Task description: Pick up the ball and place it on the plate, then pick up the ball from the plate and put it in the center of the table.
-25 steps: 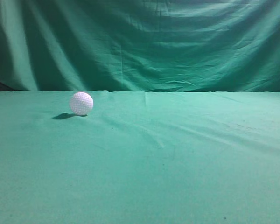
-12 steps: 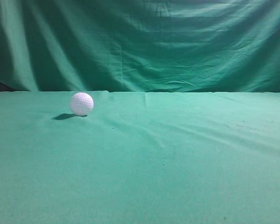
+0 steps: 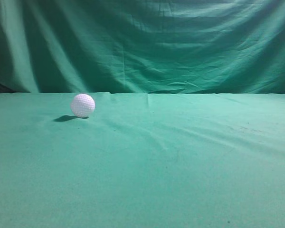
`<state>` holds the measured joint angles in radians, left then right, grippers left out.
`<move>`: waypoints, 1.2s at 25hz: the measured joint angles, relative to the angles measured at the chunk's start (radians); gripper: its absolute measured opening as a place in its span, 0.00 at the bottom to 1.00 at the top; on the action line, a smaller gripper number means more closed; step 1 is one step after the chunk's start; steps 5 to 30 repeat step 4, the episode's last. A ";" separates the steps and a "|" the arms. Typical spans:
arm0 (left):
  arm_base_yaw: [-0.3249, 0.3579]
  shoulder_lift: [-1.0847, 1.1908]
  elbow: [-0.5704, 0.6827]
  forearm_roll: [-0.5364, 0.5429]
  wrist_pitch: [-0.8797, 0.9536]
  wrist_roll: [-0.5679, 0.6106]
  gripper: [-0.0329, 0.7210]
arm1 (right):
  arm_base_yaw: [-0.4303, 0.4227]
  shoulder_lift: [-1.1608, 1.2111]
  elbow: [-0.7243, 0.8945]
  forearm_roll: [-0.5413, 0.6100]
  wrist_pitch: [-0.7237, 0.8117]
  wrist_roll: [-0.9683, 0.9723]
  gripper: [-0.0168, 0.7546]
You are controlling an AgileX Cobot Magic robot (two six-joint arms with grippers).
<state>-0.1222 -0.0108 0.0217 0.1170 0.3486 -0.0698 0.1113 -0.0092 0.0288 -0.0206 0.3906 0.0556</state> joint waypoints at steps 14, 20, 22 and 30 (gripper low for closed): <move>0.000 0.000 0.000 0.004 0.000 0.000 0.04 | 0.000 0.000 0.000 0.000 0.000 0.000 0.10; 0.000 0.000 0.000 0.004 0.000 0.000 0.04 | 0.000 0.000 0.000 0.000 0.000 0.000 0.10; 0.000 0.000 0.000 0.004 0.000 0.000 0.04 | 0.000 0.000 0.000 0.000 0.000 0.000 0.10; 0.000 0.000 0.000 0.004 0.000 0.000 0.04 | 0.000 0.000 0.000 0.000 0.000 0.000 0.10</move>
